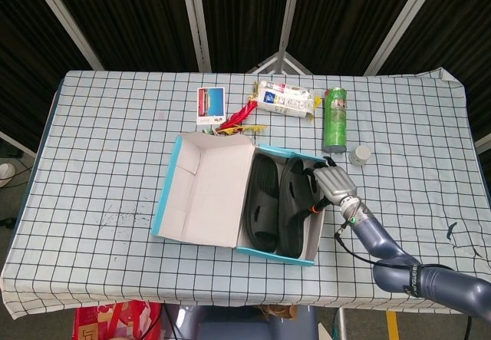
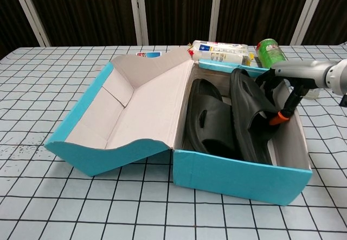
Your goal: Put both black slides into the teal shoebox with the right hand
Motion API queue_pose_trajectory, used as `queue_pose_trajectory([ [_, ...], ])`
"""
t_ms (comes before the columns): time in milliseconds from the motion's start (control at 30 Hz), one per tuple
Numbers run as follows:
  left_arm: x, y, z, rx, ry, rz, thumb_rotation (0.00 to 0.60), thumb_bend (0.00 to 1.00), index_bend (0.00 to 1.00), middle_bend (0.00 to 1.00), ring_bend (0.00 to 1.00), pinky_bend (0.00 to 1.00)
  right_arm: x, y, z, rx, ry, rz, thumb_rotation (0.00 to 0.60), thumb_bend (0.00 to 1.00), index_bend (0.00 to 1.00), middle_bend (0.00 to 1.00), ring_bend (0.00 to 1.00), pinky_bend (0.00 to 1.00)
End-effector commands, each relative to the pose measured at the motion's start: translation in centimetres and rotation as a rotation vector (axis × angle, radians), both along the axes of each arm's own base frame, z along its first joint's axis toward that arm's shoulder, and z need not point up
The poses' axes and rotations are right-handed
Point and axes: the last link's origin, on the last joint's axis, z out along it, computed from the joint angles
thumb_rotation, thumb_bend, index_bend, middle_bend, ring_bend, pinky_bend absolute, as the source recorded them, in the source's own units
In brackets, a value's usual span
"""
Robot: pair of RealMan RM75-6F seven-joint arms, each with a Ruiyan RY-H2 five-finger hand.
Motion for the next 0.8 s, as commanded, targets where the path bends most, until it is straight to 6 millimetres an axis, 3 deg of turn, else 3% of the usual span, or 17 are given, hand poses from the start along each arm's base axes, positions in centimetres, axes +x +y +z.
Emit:
queue_pose_trajectory([
  [33,0.0,0.0,0.0,-0.001,0.0,0.0,0.6,0.37,0.1,0.04,0.0,0.09,0.1,0.1,-0.3,0.003,0.041,0.015,0.6,0.53,0.58,0.55,0.19,0.0],
  [800,-0.1,0.0,0.2,0.005,-0.011,-0.004,0.6,0.37,0.1,0.04,0.0,0.09,1.2,0.1,-3.0,0.017,0.236,0.059,0.6,0.53,0.6,0.55,0.19,0.0],
])
